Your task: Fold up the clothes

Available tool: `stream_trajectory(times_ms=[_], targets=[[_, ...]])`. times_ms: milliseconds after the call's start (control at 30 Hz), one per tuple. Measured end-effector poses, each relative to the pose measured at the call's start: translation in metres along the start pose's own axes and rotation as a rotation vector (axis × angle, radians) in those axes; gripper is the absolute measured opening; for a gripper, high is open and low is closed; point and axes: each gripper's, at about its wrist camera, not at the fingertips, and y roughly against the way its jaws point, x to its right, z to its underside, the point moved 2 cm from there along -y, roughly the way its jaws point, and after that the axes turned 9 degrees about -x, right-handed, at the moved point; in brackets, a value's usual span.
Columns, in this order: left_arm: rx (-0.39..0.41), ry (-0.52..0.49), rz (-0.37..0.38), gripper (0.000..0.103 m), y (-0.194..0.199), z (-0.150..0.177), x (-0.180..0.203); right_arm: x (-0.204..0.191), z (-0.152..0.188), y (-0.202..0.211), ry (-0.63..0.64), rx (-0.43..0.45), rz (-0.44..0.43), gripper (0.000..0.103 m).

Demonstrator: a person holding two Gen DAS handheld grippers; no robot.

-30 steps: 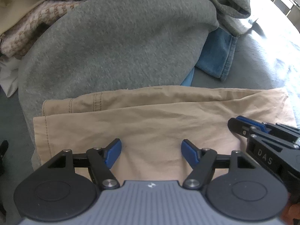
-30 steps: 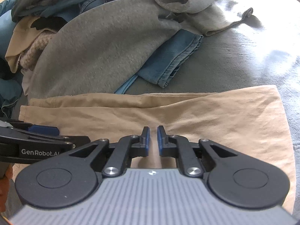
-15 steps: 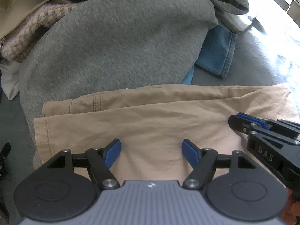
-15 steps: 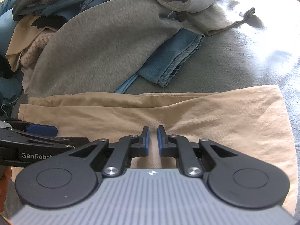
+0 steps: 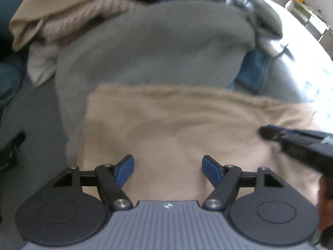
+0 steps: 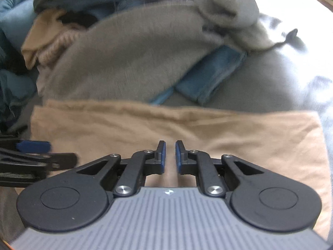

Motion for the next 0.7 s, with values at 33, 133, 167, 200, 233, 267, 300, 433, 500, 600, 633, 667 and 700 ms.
stream_trajectory(times_ms=[33, 133, 167, 200, 233, 267, 300, 433, 500, 600, 633, 667, 700], targets=[[0.007, 0.005, 0.006, 0.073, -0.001, 0.003, -0.005, 0.000, 0.004, -0.001, -0.004, -0.004, 0.001, 0.010], [0.035, 0.006, 0.050, 0.073, 0.000, 0.007, -0.013, -0.004, 0.026, 0.016, -0.005, -0.015, -0.006, 0.010], [0.037, 0.006, 0.055, 0.073, -0.001, 0.007, -0.013, -0.007, 0.036, 0.024, 0.002, -0.021, -0.006, 0.010], [0.038, 0.005, 0.059, 0.074, -0.002, 0.006, -0.013, -0.012, 0.046, 0.033, 0.014, -0.032, -0.005, 0.010], [0.040, 0.005, 0.064, 0.074, -0.002, 0.006, -0.013, -0.016, 0.058, 0.039, 0.026, -0.056, 0.001, 0.010], [0.043, 0.007, 0.072, 0.074, -0.002, 0.005, -0.014, -0.021, 0.070, 0.045, 0.038, -0.080, 0.007, 0.010], [0.046, 0.011, 0.083, 0.074, -0.002, 0.009, -0.018, -0.025, 0.081, 0.051, 0.050, -0.104, 0.014, 0.011], [0.059, 0.025, 0.160, 0.074, 0.012, 0.019, -0.035, -0.043, 0.105, 0.072, 0.113, -0.159, 0.031, 0.012], [0.070, 0.032, 0.186, 0.074, 0.023, 0.027, -0.046, -0.050, 0.104, 0.077, 0.138, -0.174, 0.039, 0.014], [0.096, 0.043, 0.182, 0.074, 0.037, 0.037, -0.071, -0.056, 0.086, 0.082, 0.120, -0.131, 0.002, 0.014], [0.098, 0.054, 0.184, 0.074, 0.038, 0.040, -0.080, -0.059, 0.079, 0.081, 0.113, -0.119, -0.013, 0.014], [0.097, 0.066, 0.186, 0.074, 0.039, 0.042, -0.088, -0.062, 0.071, 0.079, 0.106, -0.106, -0.028, 0.014], [0.083, 0.079, 0.197, 0.074, 0.036, 0.043, -0.095, -0.065, 0.065, 0.077, 0.100, -0.095, -0.042, 0.015]])
